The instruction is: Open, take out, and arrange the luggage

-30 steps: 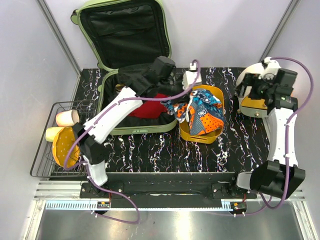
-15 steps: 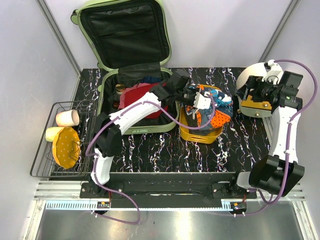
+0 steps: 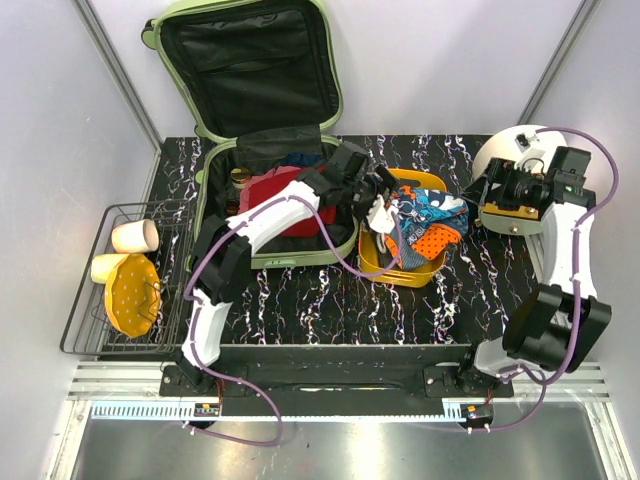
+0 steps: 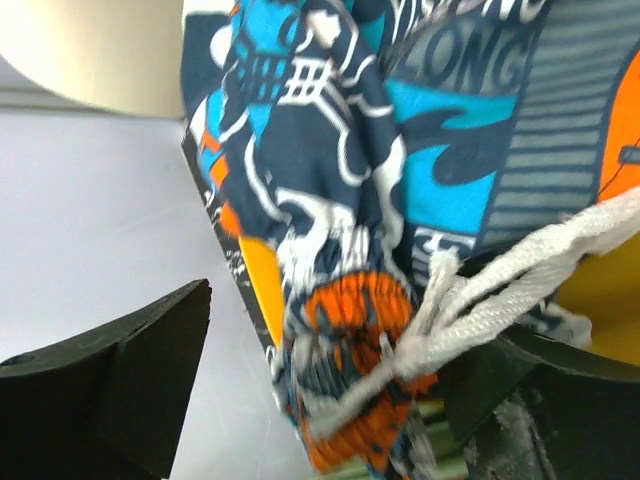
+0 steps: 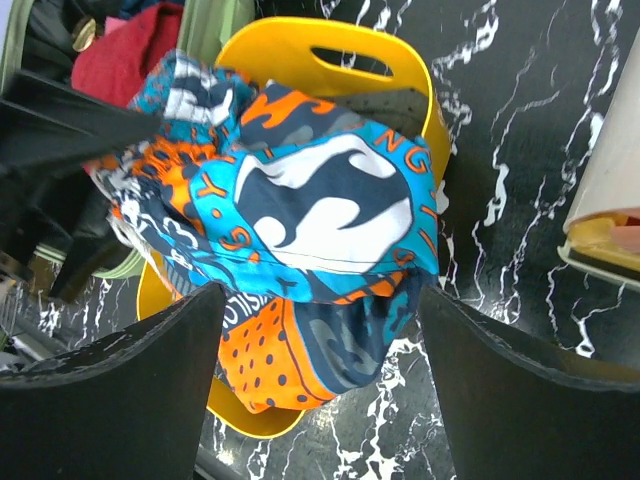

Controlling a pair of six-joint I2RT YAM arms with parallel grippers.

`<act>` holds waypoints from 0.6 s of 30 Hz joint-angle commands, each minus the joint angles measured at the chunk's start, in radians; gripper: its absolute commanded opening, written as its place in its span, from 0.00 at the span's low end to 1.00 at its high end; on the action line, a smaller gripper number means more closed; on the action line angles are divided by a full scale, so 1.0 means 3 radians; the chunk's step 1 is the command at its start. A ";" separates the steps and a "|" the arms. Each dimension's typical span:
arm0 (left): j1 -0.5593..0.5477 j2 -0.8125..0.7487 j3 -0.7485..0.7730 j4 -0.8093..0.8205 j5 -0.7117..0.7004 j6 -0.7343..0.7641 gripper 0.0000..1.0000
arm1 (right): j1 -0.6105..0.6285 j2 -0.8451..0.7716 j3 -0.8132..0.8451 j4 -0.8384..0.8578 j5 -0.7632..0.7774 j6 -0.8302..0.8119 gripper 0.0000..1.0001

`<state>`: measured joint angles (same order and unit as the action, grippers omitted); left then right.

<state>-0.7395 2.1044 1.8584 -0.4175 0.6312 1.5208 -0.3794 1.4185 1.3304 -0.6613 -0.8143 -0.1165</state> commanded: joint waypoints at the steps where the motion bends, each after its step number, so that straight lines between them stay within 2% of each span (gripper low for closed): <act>1: 0.0225 -0.0489 0.0039 -0.0101 0.0233 0.0259 0.99 | 0.0078 0.0211 -0.0037 -0.0183 -0.0072 -0.0026 0.88; 4: 0.0358 -0.0771 -0.0028 -0.0351 0.0269 0.0096 0.99 | 0.0129 0.0262 -0.0027 -0.0290 -0.0159 -0.0051 0.87; 7: 0.0460 -0.1093 -0.0288 -0.0439 0.0269 -0.0093 0.99 | 0.0298 0.0257 -0.0088 -0.0484 -0.0210 -0.0143 0.77; 8: 0.0496 -0.1169 -0.0461 -0.0434 0.0264 -0.0155 0.99 | 0.0389 0.0252 -0.0144 -0.0521 -0.0221 -0.0204 0.64; 9: 0.0512 -0.1307 -0.0533 -0.0434 0.0259 -0.0231 0.99 | 0.0441 0.0206 -0.0175 -0.0557 -0.0236 -0.0235 0.58; 11: 0.0583 -0.1420 -0.0661 -0.0368 0.0264 -0.0711 0.98 | 0.0523 0.0145 -0.0272 -0.0577 -0.0231 -0.0205 0.43; 12: 0.0604 -0.1512 -0.0682 -0.0317 0.0274 -0.0905 0.97 | 0.0604 0.0074 -0.0308 -0.0582 -0.0231 -0.0184 0.30; 14: 0.0700 -0.1604 -0.0738 -0.0235 0.0315 -0.1467 0.97 | 0.0691 0.0007 -0.0410 -0.0593 -0.0231 -0.0139 0.19; 15: 0.0736 -0.1711 -0.0774 -0.0103 0.0305 -0.1662 0.96 | 0.0768 -0.0059 -0.0456 -0.0598 -0.0231 -0.0123 0.10; 16: 0.0762 -0.1768 -0.0815 -0.0030 0.0279 -0.2013 0.96 | 0.0814 -0.0090 -0.0492 -0.0608 -0.0216 -0.0108 0.07; 18: 0.0844 -0.1921 -0.0943 0.0108 0.0157 -0.2286 0.96 | 0.0936 -0.0177 -0.0610 -0.0613 -0.0206 -0.0102 0.04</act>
<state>-0.5335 1.6085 1.6279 -0.4900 0.6685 1.1374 -0.1520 1.4498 1.1816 -0.8242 -0.8558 -0.1524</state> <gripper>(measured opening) 0.966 0.066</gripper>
